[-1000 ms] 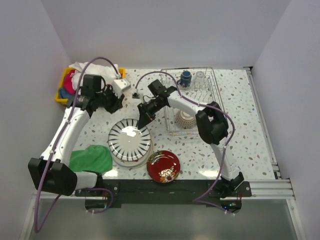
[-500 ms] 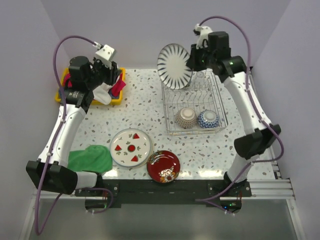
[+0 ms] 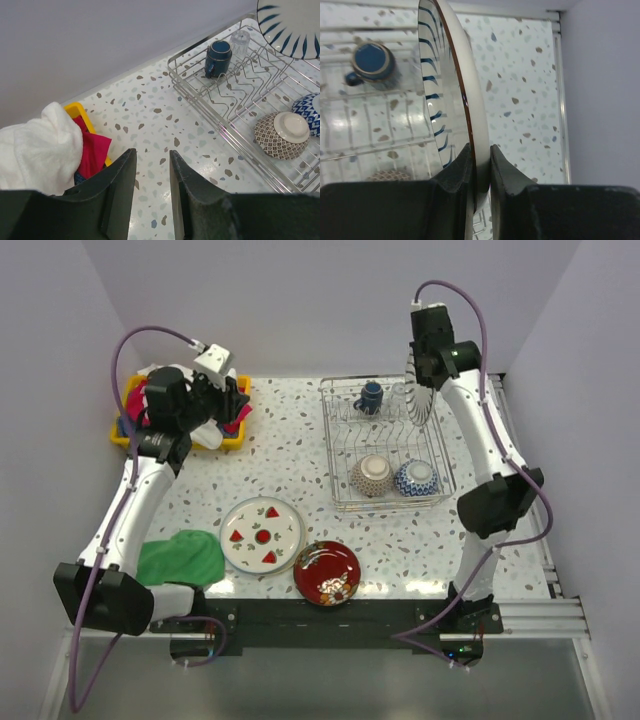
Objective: Load the mixed dishes into the dish rack
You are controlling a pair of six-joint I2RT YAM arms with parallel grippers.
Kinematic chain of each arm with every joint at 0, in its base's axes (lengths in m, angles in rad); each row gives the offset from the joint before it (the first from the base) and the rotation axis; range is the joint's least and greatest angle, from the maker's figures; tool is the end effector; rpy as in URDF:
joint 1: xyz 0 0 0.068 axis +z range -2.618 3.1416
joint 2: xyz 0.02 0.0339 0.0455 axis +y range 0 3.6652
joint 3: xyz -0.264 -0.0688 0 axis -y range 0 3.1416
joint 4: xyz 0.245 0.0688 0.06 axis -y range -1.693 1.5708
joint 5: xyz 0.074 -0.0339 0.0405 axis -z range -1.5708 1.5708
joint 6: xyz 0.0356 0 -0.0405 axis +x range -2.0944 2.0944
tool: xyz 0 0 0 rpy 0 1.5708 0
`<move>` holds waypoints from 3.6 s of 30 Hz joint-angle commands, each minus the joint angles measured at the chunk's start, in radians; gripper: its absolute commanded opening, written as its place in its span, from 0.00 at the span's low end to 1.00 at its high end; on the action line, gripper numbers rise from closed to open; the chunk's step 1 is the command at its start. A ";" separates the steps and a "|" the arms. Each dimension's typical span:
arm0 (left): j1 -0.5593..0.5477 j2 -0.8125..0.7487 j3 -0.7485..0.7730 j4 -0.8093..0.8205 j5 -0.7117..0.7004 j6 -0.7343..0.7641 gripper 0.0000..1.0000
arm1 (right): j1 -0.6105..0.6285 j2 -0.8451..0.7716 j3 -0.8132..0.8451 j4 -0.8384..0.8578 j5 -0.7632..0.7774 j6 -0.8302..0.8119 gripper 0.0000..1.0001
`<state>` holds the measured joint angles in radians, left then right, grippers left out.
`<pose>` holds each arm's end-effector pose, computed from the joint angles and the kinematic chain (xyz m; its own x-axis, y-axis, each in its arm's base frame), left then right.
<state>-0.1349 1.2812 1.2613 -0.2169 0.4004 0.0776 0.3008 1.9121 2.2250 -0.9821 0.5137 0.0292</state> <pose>0.2900 -0.0534 0.3966 -0.1931 0.0982 -0.9763 0.5158 0.8565 -0.0158 0.3923 0.1034 0.4296 -0.5890 -0.1561 -0.7929 0.1273 0.9510 -0.2818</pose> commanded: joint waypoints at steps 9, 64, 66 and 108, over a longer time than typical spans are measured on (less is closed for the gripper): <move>0.004 -0.039 -0.040 0.053 0.021 -0.016 0.37 | 0.001 -0.024 0.016 0.016 0.144 -0.018 0.00; -0.201 -0.026 -0.302 -0.086 0.330 0.178 0.38 | -0.071 -0.154 -0.206 -0.079 -0.075 -0.023 0.94; -0.265 -0.022 -0.332 -0.114 0.350 0.227 0.35 | -0.072 -0.244 -0.327 -0.075 -0.186 -0.025 0.95; -0.672 0.280 -0.375 -0.128 0.126 0.421 0.00 | -0.055 -0.751 -1.122 0.137 -0.886 -0.123 0.93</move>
<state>-0.8009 1.5875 0.8795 -0.3355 0.5644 0.4576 0.2413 1.1580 1.1084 -0.9115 -0.3370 -0.1139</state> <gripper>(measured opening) 0.016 0.928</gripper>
